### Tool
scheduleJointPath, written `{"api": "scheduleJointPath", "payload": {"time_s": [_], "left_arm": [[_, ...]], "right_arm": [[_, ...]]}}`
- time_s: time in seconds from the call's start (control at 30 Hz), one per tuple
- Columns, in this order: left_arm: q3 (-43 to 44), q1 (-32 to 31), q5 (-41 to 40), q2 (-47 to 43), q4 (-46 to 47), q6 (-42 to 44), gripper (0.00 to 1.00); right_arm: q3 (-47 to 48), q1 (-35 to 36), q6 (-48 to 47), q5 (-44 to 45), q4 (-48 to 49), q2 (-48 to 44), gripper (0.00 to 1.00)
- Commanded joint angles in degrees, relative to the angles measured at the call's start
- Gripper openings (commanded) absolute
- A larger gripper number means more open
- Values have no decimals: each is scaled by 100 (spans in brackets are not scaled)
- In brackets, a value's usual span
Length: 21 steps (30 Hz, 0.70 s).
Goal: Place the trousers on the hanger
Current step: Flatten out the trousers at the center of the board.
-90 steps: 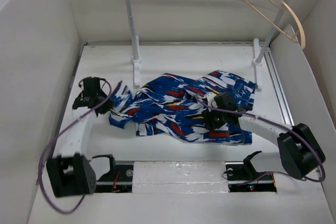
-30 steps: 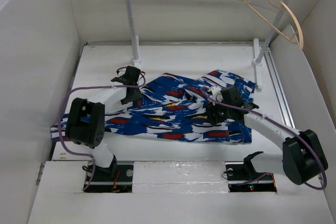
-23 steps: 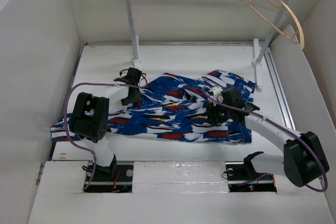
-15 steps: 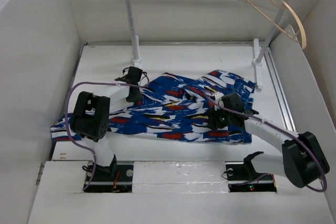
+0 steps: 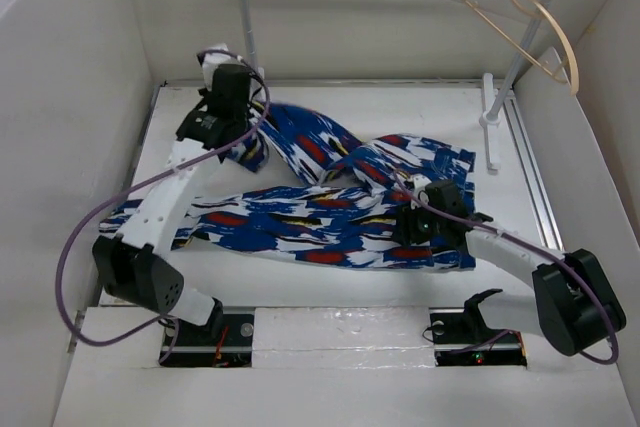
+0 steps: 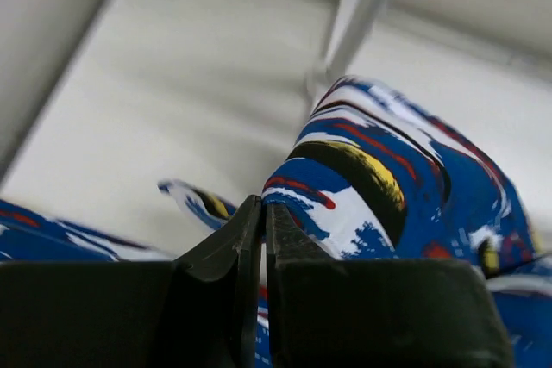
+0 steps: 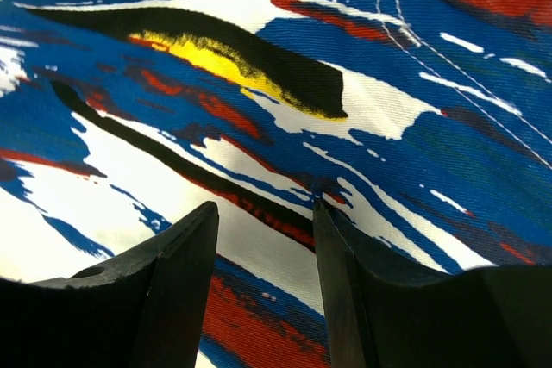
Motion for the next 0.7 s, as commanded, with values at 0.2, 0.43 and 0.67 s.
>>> {"api": "scheduleJointPath", "payload": {"time_s": [0.2,0.43,0.67], "left_arm": [[-487,17,-2813,-709,483,1484,0],[-1926,1104,-2309,-377,-156,-1069,0],[-2269,2268,-910,-339,-438,-1643,39]], "right_arm": [[-303,-207,-212,-150,-75,98,54],[-163,-321,-458,-238,-418,-218,55],[539,-383,-887,-80,-1462,-780,61]]}}
